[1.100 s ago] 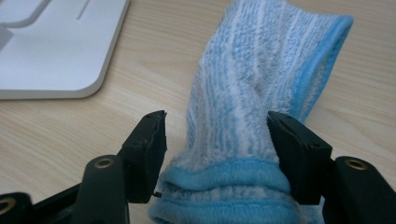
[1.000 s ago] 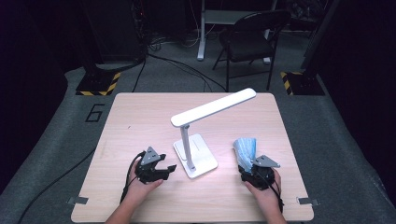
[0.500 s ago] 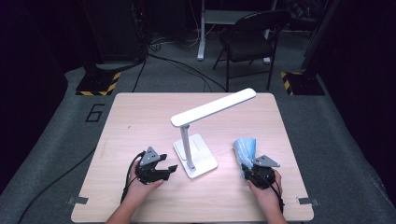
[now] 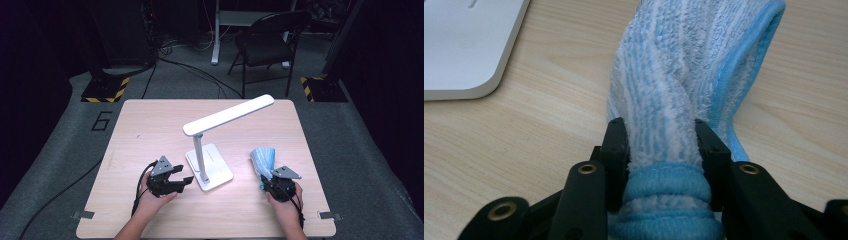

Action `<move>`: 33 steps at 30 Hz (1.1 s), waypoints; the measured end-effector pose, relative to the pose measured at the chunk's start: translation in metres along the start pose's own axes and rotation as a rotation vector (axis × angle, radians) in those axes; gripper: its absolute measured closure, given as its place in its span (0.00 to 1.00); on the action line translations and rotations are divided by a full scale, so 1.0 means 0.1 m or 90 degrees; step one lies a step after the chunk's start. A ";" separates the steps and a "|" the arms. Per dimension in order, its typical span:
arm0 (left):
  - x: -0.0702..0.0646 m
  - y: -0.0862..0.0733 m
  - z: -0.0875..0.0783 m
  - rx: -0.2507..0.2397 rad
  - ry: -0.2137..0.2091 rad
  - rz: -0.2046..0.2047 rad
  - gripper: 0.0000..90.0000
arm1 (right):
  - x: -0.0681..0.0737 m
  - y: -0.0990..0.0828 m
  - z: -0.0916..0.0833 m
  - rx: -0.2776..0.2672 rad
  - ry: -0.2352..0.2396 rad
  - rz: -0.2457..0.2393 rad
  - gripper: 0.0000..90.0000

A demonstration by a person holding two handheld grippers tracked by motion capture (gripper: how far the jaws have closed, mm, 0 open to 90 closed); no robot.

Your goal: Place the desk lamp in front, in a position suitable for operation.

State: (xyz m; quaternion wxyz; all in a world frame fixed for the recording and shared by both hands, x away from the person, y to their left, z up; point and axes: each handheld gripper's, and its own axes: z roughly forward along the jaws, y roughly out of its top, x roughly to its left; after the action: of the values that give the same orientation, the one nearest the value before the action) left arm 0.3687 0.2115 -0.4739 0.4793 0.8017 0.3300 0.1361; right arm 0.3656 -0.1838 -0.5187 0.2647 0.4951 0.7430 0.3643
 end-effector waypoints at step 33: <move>-0.19 0.54 0.18 -0.028 -0.048 0.008 0.41 | -0.03 -0.01 -0.03 0.000 -0.020 0.006 0.64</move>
State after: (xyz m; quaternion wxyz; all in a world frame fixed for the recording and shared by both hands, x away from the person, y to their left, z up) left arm 0.3855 0.1695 -0.4349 0.5081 0.7976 0.3035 0.1164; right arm 0.3633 -0.1874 -0.5177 0.2749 0.5046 0.7361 0.3577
